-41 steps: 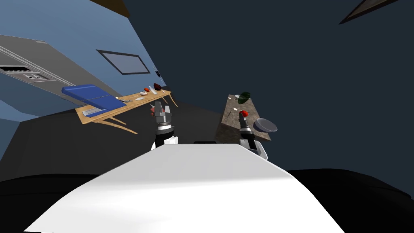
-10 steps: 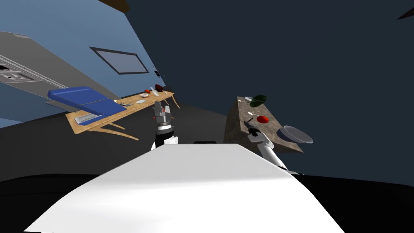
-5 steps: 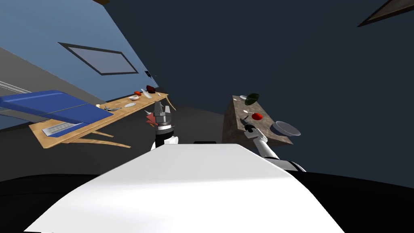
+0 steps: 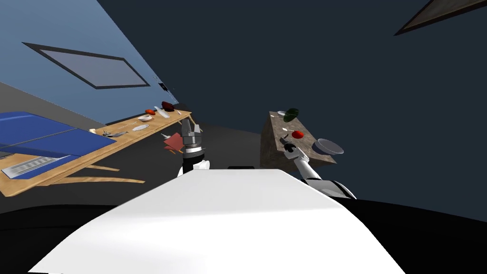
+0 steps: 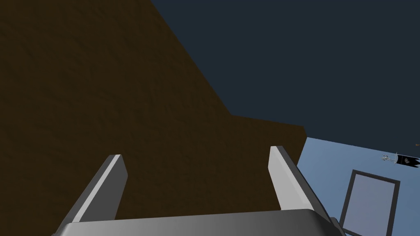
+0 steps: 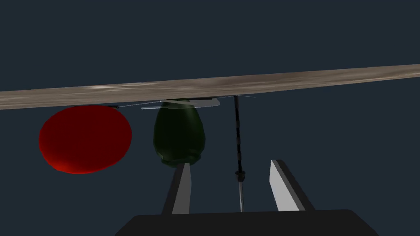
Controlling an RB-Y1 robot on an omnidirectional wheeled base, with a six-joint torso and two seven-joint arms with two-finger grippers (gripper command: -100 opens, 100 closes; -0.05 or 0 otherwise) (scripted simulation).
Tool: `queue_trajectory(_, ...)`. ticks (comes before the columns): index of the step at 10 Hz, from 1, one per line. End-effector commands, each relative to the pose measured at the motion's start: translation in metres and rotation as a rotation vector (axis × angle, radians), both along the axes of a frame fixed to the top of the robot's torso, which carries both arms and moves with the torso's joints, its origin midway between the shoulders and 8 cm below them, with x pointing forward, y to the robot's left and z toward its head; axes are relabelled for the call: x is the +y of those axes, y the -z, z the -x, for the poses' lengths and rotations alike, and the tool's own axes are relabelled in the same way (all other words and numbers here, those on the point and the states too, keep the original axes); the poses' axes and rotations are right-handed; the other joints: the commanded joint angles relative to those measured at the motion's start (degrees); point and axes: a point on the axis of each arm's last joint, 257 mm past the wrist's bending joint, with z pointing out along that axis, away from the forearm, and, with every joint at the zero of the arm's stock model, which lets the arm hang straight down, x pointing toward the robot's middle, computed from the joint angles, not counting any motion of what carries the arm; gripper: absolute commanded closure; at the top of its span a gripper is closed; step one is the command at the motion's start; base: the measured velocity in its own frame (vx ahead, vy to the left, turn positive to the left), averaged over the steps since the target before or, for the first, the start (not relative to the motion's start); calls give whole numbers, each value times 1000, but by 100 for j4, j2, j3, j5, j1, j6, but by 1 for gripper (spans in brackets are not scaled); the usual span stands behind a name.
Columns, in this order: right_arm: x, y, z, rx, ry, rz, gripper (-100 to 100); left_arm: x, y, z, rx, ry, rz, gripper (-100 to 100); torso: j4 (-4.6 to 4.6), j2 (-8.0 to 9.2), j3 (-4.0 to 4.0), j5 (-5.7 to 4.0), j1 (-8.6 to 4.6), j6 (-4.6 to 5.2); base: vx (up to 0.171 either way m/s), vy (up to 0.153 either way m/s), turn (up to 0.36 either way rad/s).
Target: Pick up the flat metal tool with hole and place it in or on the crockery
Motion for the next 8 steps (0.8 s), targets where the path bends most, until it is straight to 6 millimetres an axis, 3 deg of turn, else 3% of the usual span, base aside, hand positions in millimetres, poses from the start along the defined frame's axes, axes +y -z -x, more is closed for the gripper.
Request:
queue_trajectory(1, 0, 0, 0, 0, 0, 0, 100, 0, 0, 0, 0, 0, 0, 0, 0, 0, 0, 0, 0, 0, 2, 2, 12)
queue_trajectory(4, 2, -2, -2, -3, -9, 5, 100, 0, 0, 0, 0, 0, 0, 0, -2, 1, -1, -7, -10, 17, 0, -1, 5)
queue_trajectory(5, 2, -2, -2, -3, -9, 5, 0, 0, 0, 0, 0, 0, 0, 0, -2, 1, 0, -7, -11, 17, 0, 0, 0)
queue_trajectory(6, -15, 2, 18, 0, 30, -4, 100, 0, 0, 0, 0, 0, 0, 0, -2, 1, 0, -7, -11, 17, -29, -3, 299)
queue_trajectory(8, -31, 3, 41, 1, 73, -8, 100, 0, 0, 0, 0, 0, 0, 0, -10, 10, -1, -25, -10, -1, -48, -10, 246)
